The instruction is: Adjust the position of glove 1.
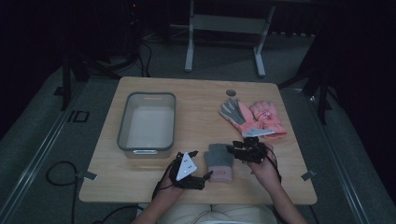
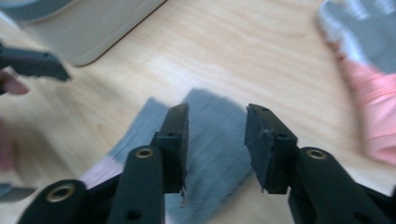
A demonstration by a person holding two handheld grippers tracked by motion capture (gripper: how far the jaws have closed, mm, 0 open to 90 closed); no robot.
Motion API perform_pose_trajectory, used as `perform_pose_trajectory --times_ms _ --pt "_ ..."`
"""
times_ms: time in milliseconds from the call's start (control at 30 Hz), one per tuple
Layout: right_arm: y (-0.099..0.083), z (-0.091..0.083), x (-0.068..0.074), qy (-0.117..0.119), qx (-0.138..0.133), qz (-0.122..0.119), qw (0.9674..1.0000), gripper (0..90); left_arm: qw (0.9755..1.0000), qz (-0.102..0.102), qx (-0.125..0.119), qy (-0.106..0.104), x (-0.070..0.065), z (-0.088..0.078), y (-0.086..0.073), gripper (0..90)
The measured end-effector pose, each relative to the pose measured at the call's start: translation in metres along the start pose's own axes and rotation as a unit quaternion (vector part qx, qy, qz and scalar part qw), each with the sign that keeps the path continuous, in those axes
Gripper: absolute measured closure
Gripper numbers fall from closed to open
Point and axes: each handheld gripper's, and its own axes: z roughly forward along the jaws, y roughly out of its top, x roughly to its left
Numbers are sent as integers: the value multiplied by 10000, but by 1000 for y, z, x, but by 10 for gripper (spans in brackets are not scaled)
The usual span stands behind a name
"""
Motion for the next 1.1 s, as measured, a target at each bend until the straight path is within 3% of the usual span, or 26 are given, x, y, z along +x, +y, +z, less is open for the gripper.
perform_pose_trajectory --times_ms 33,100,167,233,267,400,533,600,667,733,867,933,1000,1067,1100 --pt "3 -1 -3 -14 -14 -22 10000 565 9998 -139 58 -136 0 1 3 125" --pt "6 -3 -8 -20 -32 -32 10000 550 9993 -142 139 -303 -1 2 9 139" --pt "8 -2 -12 34 -20 6 10000 535 9979 162 336 -528 -5 4 14 142" --pt "9 2 -16 99 -2 11 10000 525 9936 499 380 -936 -7 7 16 147" --pt "9 5 -18 112 35 17 9999 517 9924 622 403 -979 -9 8 16 147" --pt "8 20 -23 133 200 87 9997 505 9838 1225 739 -1077 -14 22 19 162" --pt "3 41 -25 76 461 48 9989 446 9707 1791 1095 -1166 -21 34 17 240" --pt "2 47 -27 63 492 123 9987 406 9655 1956 1204 -1227 -24 38 15 273" --pt "0 52 -30 33 525 212 9984 370 9599 2182 1330 -1156 -28 41 12 314" --pt "-3 56 -33 14 573 264 9980 334 9597 2237 1314 -1077 -29 41 11 327" --pt "-8 61 -36 96 644 382 9971 247 9568 2420 1347 -887 -32 41 10 375" --pt "-11 64 -35 210 751 364 9963 195 9582 2421 1310 -778 -33 41 8 395" --pt "-14 66 -34 215 712 366 9966 183 9567 2493 1309 -739 -34 41 8 413" --pt "-16 65 -32 185 706 376 9966 179 9582 2417 1323 -768 -33 42 8 424" --pt "-16 66 -30 144 686 357 9969 177 9575 2435 1337 -776 -33 42 8 435"
